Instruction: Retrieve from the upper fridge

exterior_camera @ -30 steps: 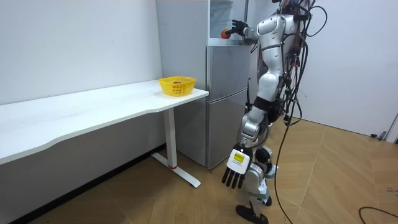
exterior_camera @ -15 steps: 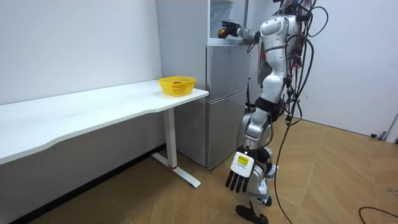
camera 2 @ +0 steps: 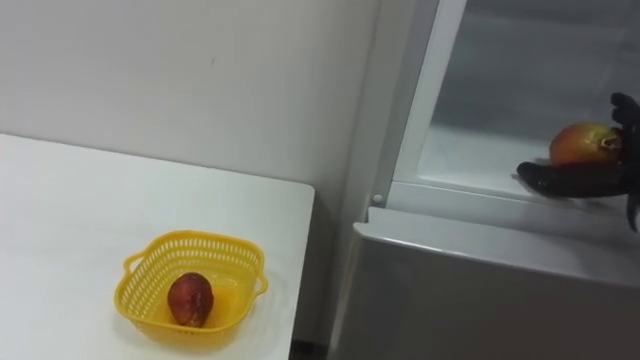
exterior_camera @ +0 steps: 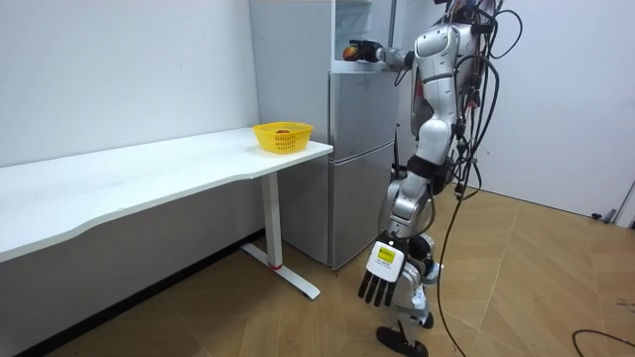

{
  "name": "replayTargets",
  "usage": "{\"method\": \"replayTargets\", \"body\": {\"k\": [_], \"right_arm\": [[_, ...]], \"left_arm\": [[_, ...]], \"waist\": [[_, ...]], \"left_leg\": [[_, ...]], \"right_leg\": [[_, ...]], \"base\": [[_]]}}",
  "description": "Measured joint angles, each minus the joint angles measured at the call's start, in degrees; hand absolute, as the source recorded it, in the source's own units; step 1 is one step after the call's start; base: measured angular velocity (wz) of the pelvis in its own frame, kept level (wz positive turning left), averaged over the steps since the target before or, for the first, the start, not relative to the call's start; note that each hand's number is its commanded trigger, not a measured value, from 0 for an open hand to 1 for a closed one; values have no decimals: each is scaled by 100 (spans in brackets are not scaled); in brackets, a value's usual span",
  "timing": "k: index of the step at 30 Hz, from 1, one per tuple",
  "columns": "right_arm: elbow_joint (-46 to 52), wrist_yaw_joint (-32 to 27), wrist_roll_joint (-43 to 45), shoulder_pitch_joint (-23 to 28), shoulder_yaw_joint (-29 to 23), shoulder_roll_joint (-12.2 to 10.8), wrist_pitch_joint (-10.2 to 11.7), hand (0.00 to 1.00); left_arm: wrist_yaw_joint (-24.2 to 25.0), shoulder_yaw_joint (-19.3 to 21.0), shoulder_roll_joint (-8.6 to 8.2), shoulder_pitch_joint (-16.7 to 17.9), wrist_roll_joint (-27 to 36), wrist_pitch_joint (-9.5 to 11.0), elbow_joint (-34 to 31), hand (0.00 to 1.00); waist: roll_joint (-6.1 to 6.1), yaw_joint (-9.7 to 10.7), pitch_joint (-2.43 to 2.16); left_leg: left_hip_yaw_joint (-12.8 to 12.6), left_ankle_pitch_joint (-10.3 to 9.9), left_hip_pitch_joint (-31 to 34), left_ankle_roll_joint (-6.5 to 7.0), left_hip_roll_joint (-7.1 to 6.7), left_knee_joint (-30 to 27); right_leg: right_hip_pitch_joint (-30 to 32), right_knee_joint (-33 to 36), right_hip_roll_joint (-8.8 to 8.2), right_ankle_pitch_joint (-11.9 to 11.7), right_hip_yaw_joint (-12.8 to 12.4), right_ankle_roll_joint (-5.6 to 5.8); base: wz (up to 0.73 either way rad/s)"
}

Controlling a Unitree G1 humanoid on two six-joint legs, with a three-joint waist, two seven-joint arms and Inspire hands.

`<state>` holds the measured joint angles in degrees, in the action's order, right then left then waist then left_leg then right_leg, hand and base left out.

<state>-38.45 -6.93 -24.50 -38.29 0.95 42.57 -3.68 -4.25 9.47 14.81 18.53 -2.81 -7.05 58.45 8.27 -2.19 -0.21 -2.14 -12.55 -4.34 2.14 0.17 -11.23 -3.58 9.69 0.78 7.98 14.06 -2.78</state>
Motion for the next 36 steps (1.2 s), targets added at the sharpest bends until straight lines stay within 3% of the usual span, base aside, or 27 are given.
{"method": "replayTargets", "body": {"k": [2,8,24,36], "right_arm": [[-124,171,-7,-132,8,0,-6,0],[-184,280,61,-163,8,0,-6,0],[-382,340,174,-178,8,-1,-13,0],[-382,410,-42,-184,2,0,-15,0]], "left_arm": [[28,-17,-3,0,9,-3,12,0],[76,-143,-23,-56,20,-12,21,0],[71,-289,-50,-447,115,-107,135,0],[116,-284,-47,-361,102,-109,228,0]], "waist": [[-15,10,46],[-27,5,48],[43,-18,-13],[82,-56,-29]], "left_leg": [[-2,-4,-11,-1,-1,34],[0,-3,1,-2,-1,39],[-17,-1,-21,-1,1,53],[-69,-2,2,-2,9,43]], "right_leg": [[-24,-2,-1,0,-1,0],[-35,-4,-4,0,22,0],[-34,0,1,0,4,0],[25,1,16,-2,-69,-4]], "base": [[0],[0],[0],[-2]]}}
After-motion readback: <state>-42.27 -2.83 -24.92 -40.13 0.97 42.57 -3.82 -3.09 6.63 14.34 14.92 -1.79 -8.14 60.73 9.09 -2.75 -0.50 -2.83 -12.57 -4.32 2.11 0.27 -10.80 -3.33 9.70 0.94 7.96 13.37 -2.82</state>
